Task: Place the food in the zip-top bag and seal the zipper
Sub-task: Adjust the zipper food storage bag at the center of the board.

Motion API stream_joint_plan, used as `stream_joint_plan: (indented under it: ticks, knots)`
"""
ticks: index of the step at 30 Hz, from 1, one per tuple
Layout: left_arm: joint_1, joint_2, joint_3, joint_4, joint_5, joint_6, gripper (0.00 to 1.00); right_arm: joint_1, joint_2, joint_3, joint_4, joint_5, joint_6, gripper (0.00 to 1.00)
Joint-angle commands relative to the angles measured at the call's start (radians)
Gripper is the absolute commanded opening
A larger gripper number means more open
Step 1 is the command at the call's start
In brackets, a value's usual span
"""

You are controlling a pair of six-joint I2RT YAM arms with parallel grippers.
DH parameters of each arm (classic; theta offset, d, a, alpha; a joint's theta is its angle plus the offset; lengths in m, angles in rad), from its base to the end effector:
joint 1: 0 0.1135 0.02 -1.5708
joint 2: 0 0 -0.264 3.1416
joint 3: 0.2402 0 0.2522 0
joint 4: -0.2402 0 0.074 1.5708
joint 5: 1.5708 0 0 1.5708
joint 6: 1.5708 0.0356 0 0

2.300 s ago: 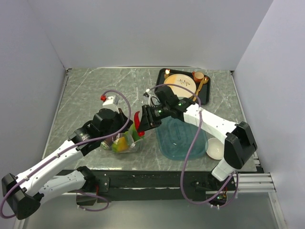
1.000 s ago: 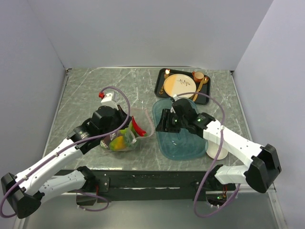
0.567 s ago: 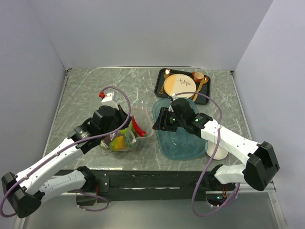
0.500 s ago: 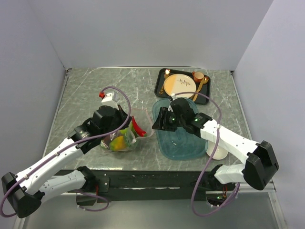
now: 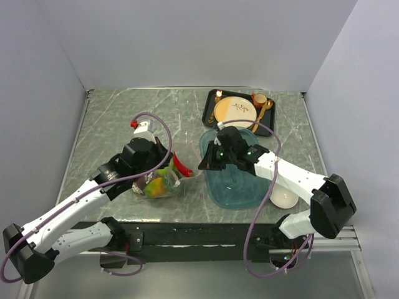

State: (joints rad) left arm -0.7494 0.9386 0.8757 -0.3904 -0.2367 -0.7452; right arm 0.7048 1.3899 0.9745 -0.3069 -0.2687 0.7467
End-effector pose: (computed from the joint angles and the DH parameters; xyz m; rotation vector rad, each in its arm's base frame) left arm 0.1593 -0.1369 0.3234 -0.1501 2.0783 -0.7017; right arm 0.2240 0.2029 0.2576 -0.0999 2.4950 0.9992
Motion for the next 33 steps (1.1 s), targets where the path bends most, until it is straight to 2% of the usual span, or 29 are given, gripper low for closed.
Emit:
stream_joint_plan:
  ticks: [1, 4, 6, 7, 8, 13, 22, 25, 27, 29, 32, 33]
  knots:
    - [-0.001, 0.011, 0.058, -0.033, -0.010, -0.011, 0.01, 0.012, -0.049, 0.139, 0.019, -0.006, -0.030, 0.05]
    - [0.001, 0.002, 0.144, -0.119, -0.081, -0.046, 0.02, 0.027, -0.045, 0.242, -0.009, -0.030, -0.058, 0.05]
    - [0.001, -0.006, 0.212, -0.229, -0.180, -0.066, 0.01, 0.036, -0.019, 0.330, -0.035, -0.056, -0.081, 0.05]
    - [0.001, -0.009, 0.279, -0.266, -0.208, -0.060, 0.01, 0.047, -0.005, 0.363, -0.046, -0.072, -0.092, 0.05]
    - [0.002, -0.018, 0.308, -0.293, -0.273, -0.057, 0.02, 0.054, 0.009, 0.392, -0.057, -0.085, -0.098, 0.05]
    - [0.008, -0.052, 0.449, -0.410, -0.401, -0.006, 0.06, 0.104, 0.116, 0.553, -0.106, -0.131, -0.127, 0.08]
    - [0.016, -0.075, 0.548, -0.597, -0.546, -0.013, 0.07, 0.194, 0.287, 0.796, -0.139, -0.178, -0.130, 0.09]
    - [0.016, -0.132, 0.484, -0.552, -0.508, 0.027, 0.14, 0.196, 0.302, 0.807, -0.123, -0.164, -0.121, 0.09]
    - [0.016, -0.147, 0.432, -0.484, -0.465, 0.053, 0.21, 0.193, 0.298, 0.771, -0.127, -0.097, -0.125, 0.11]
    - [0.016, -0.150, 0.338, -0.427, -0.376, 0.073, 0.25, 0.182, 0.301, 0.716, -0.132, -0.067, -0.124, 0.11]
    - [0.018, -0.098, 0.205, -0.332, -0.279, 0.067, 0.24, 0.173, 0.294, 0.595, -0.103, -0.043, -0.101, 0.10]
    - [0.016, -0.074, 0.144, -0.285, -0.248, 0.057, 0.20, 0.173, 0.288, 0.560, -0.075, -0.020, -0.092, 0.09]
